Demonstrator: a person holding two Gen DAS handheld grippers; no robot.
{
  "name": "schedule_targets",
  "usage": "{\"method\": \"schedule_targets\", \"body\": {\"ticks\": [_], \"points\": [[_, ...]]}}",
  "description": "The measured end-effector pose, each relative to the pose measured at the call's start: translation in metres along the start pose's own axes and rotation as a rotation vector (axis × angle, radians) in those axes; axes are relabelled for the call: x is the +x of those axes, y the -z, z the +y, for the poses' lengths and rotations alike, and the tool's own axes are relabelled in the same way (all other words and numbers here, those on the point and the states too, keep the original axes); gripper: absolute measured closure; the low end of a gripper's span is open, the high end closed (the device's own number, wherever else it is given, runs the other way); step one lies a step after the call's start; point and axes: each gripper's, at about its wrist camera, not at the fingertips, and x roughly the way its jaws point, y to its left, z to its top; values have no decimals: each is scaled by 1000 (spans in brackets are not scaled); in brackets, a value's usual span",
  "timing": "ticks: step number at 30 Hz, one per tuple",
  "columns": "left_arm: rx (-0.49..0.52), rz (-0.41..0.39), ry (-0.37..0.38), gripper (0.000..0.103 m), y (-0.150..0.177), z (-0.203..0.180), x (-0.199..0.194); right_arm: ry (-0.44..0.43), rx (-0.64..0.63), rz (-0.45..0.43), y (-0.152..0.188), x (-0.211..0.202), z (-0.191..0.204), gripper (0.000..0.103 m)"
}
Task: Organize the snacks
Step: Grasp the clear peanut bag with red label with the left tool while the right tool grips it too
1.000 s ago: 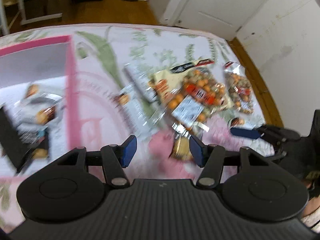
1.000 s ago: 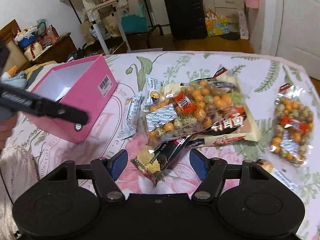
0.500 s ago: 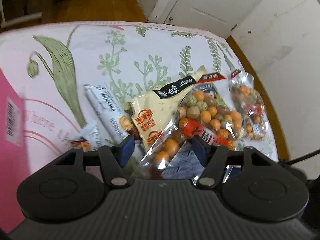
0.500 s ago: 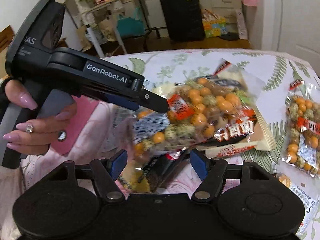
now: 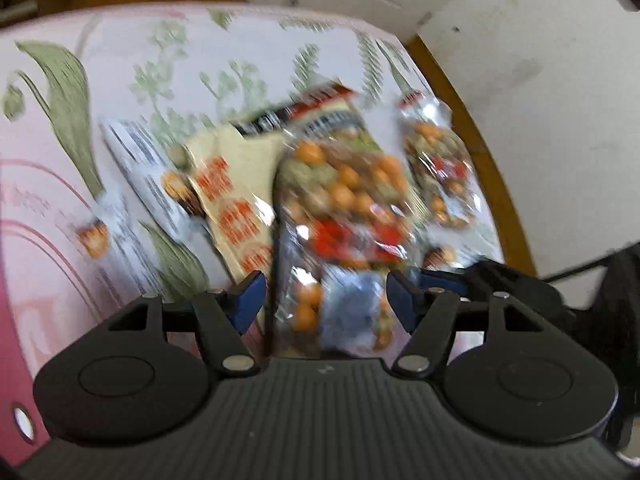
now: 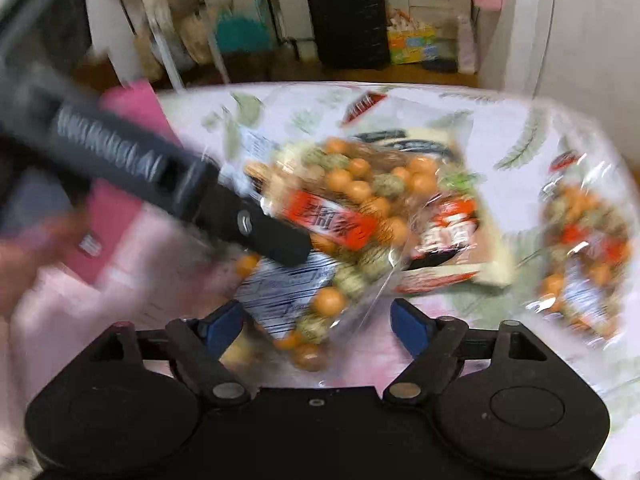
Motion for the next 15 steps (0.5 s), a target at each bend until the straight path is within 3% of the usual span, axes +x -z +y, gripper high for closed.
{"method": "schedule_targets", "body": {"ticks": [4, 5, 7, 10, 15], "points": [[-16, -6, 18, 39, -6, 7, 5, -17, -26, -25, -3, -2, 3, 12], [-27, 4, 31, 44, -6, 8, 7, -29, -18, -34, -5, -1, 2, 11], [-82, 31, 58, 45, -3, 9, 12, -43, 8, -43, -8, 4, 0, 9], [-44, 27, 23, 45, 6, -5, 15, -89, 80, -60, -6, 14, -6, 7], [-34, 43, -22, 45, 15, -26, 13, -45, 70, -64, -4, 15, 3, 7]]}}
